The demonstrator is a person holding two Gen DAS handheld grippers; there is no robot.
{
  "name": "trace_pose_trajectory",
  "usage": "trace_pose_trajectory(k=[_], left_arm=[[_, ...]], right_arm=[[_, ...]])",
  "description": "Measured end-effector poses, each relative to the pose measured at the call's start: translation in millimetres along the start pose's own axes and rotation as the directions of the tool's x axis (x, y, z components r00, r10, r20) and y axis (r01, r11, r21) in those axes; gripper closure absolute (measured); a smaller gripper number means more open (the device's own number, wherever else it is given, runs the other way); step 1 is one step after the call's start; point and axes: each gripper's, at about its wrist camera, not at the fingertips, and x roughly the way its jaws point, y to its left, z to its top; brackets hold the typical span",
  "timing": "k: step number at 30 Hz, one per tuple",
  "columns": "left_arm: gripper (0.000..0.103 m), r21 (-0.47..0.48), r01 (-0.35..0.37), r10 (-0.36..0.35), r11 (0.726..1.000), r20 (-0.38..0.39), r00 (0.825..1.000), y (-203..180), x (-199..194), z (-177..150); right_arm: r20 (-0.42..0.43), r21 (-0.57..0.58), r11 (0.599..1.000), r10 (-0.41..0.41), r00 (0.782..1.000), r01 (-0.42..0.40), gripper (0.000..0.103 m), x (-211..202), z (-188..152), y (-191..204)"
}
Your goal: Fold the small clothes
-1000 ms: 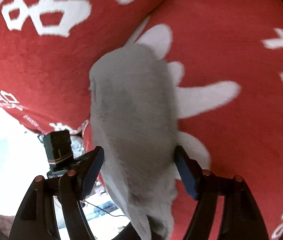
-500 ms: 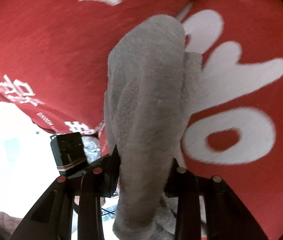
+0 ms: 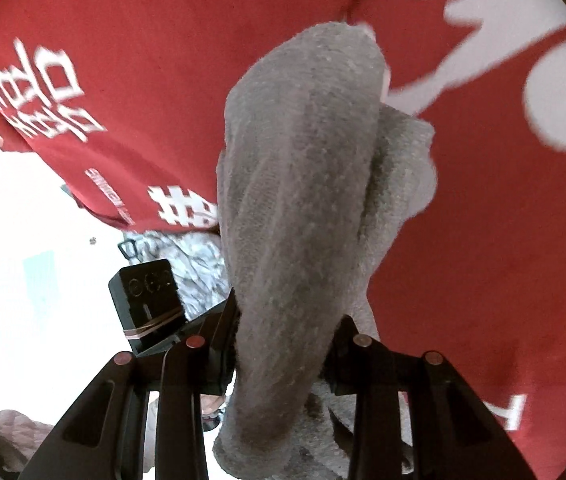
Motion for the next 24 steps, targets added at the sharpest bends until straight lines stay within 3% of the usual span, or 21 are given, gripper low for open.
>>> trace_pose_trajectory(k=[3,5,8,11,16,21,24], left_arm=[[0.059,-0.033,-0.057,0.057,0.998,-0.003,0.998,29,1,-16],[0.059,-0.060,-0.106,0.106,0.993,-0.001,0.994,49,1,-24],[0.059,-0.105,-0.108,0.110,0.989,0.013,0.994,69,0,-32],[0.059,-0.106,-0.130,0.133,0.986,0.017,0.991,73,1,-36],[0.058,-0.092,-0.216,0.218,0.972,0.017,0.976,55,5,-36],[0.058,-0.087,-0.302,0.304,0.949,0.008,0.953,40,1,-38],[0.058,-0.083,-0.339,0.341,0.937,0.009,0.940,34,-5,-42]], right_arm=[[-0.026,-0.005,0.994,-0.105,0.994,0.105,0.066,23,-3,-1],[-0.016,-0.018,0.973,-0.231,0.973,0.231,0.063,29,-3,0],[0.036,-0.051,0.912,-0.407,0.913,0.408,0.060,22,-5,1],[0.090,-0.147,0.810,-0.561,0.823,0.568,0.060,20,-9,8],[0.151,-0.159,0.738,-0.638,0.755,0.656,0.056,20,-16,22],[0.181,-0.039,0.720,-0.677,0.714,0.693,0.055,-10,-24,14],[0.169,0.039,0.673,-0.733,0.659,0.738,0.055,-31,-29,3]])
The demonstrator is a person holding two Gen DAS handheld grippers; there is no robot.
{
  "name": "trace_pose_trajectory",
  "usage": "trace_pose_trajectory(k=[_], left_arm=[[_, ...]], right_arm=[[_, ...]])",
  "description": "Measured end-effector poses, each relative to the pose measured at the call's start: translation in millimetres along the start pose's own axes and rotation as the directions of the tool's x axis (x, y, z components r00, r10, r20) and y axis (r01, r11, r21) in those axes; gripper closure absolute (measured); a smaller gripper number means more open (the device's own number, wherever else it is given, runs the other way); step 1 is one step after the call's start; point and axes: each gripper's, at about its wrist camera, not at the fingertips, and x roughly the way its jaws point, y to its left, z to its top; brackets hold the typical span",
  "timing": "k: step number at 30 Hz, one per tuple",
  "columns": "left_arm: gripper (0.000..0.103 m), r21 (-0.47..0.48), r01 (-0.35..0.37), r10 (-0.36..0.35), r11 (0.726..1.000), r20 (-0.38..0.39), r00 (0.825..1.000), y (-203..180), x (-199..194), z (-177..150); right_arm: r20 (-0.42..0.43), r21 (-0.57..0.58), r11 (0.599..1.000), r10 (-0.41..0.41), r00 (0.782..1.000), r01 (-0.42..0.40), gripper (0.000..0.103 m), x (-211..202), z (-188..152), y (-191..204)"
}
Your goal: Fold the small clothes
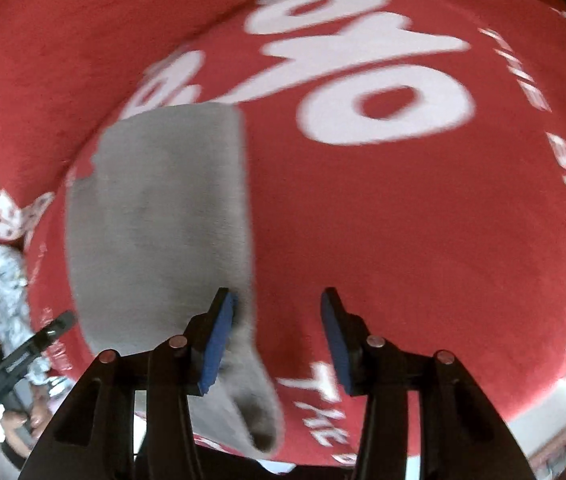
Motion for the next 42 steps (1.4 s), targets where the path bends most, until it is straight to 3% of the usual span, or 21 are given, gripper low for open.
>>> trace_pose_trajectory(k=[7,22,24,25,27,30,32,34,35,42], left_arm=[[0.058,0.017,-0.077,0.077,0.997,-0.016,0.997,-14,-12,-4],[0.058,0.050,-0.129,0.130,0.990,-0.004,0.992,-46,-28,-14],[0.057,0.059,-0.149,0.149,0.987,0.010,0.989,-50,-32,-17],[0.035,0.062,-0.159,0.159,0.985,0.010,0.987,-52,-34,-18],[0.012,0.072,-0.177,0.176,0.982,0.021,0.984,-57,-38,-20],[0.012,0.093,-0.192,0.187,0.977,0.058,0.981,-66,-47,-23],[0.012,0.081,-0.175,0.171,0.981,0.053,0.984,-68,-48,-23],[0.012,0.065,-0.170,0.167,0.983,0.051,0.985,-68,-49,-23],[0.012,0.061,-0.176,0.173,0.982,0.050,0.984,-69,-49,-23],[0.012,0.055,-0.202,0.199,0.978,0.048,0.979,-71,-47,-24]], right_arm=[[0.012,0.001,1.000,-0.017,1.000,0.017,0.053,-21,-16,9],[0.021,-0.151,0.982,-0.110,0.994,0.112,0.053,-34,-38,65],[0.029,-0.166,0.977,-0.131,0.991,0.134,0.047,-35,-40,72],[0.035,-0.171,0.975,-0.138,0.990,0.142,0.044,-35,-40,76],[0.051,-0.182,0.967,-0.169,0.984,0.176,0.035,-39,-41,85],[0.086,-0.205,0.956,-0.197,0.977,0.211,0.021,-47,-42,97],[0.111,-0.224,0.944,-0.222,0.969,0.242,0.020,-52,-43,104],[0.125,-0.238,0.937,-0.230,0.965,0.254,0.010,-55,-44,109],[0.132,-0.239,0.936,-0.231,0.964,0.258,0.000,-56,-44,110],[0.146,-0.249,0.928,-0.246,0.958,0.276,0.000,-56,-47,115]])
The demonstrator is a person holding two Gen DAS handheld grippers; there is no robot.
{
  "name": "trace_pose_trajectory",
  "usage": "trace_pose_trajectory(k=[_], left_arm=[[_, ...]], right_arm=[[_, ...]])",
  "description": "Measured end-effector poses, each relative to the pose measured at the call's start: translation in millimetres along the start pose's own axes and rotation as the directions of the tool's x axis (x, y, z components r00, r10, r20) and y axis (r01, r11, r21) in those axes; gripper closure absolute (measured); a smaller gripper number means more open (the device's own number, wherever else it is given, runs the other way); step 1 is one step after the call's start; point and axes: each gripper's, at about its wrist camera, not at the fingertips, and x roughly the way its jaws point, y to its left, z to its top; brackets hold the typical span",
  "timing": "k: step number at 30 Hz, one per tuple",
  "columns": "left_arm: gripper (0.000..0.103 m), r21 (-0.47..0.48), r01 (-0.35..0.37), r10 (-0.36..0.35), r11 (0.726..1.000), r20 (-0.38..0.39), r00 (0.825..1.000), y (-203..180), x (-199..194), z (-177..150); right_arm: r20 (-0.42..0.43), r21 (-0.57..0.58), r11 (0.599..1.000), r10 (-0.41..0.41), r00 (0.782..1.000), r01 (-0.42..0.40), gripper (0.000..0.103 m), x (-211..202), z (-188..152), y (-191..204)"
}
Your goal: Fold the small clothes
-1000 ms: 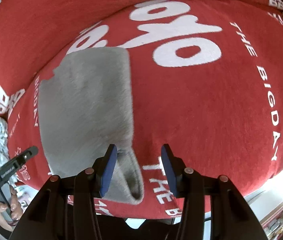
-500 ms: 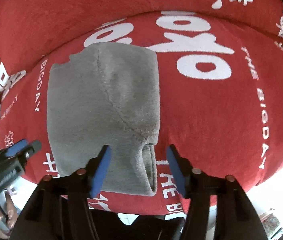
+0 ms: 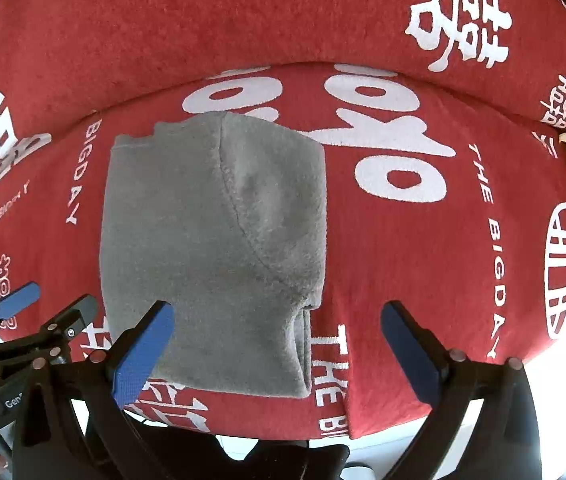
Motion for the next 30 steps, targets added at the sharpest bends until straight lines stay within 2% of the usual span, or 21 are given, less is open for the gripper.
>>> trace_pose_trajectory(k=[11,30], left_arm=[[0.012,-0.002,-0.031,0.031,1.000,-0.006,1.000,1.5,1.4,-2.7],[0.012,-0.010,-0.039,0.039,0.999,-0.015,0.999,1.4,2.8,-4.3]], right_arm=[[-0.016,0.018,1.000,0.000,1.000,0.001,0.000,3.8,-1.5,-0.5],[-0.029,0.022,1.000,-0.001,1.000,0.002,0.000,8.8,-2.0,1.8]])
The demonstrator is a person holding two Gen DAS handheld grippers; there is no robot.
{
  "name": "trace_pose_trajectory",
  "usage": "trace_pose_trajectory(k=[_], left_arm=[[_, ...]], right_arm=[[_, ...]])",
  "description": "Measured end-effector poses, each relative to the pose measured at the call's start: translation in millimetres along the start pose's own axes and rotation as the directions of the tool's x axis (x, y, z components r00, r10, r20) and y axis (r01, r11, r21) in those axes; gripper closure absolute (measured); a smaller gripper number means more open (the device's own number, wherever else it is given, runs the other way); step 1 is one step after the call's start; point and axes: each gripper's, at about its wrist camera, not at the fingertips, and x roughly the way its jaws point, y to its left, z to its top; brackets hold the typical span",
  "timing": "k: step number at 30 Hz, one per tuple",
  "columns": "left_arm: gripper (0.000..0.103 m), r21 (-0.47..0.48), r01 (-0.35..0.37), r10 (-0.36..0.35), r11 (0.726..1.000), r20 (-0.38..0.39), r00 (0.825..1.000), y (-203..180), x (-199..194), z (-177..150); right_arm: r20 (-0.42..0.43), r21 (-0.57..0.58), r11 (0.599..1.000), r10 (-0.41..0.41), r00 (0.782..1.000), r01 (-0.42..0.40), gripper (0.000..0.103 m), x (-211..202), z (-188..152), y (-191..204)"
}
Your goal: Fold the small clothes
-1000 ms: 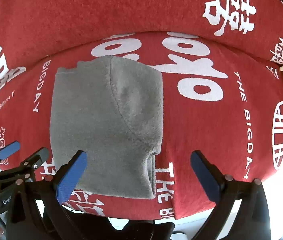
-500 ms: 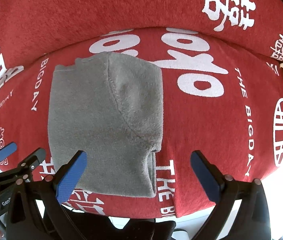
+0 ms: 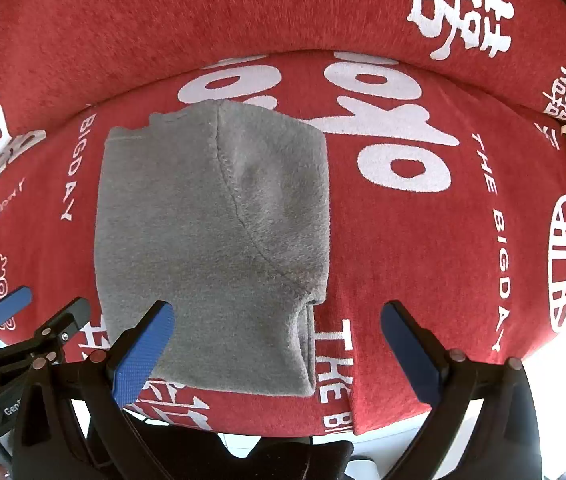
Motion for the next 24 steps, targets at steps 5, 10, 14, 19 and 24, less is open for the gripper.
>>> trace_pose_trajectory(k=[5,10,14,19,24], left_arm=[[0.012,-0.002,-0.003,0.003,1.000,-0.005,1.000,-0.4,1.8,-0.2],[0.012,0.001,-0.007,0.007,1.000,-0.008,1.000,-0.6,3.7,-0.9],[0.012,-0.001,-0.009,0.009,1.000,-0.013,1.000,-0.9,4.8,-2.4],[0.012,-0.004,-0.015,0.015,1.000,-0.009,1.000,-0.5,4.8,-3.0],[0.012,-0.007,-0.019,0.019,1.000,-0.010,1.000,1.3,5.2,-1.9]], right_arm=[[-0.003,-0.002,1.000,-0.002,1.000,0.002,0.000,2.1,0.0,0.2],[-0.011,-0.001,1.000,-0.002,1.000,0.002,0.000,4.8,0.3,-0.6],[-0.012,-0.002,1.000,-0.003,1.000,0.003,0.000,5.2,0.7,-1.4],[-0.011,0.000,1.000,-0.003,1.000,0.003,0.000,5.2,0.8,-1.8],[-0.012,0.001,1.000,-0.003,1.000,0.003,0.000,5.4,0.5,-1.4]])
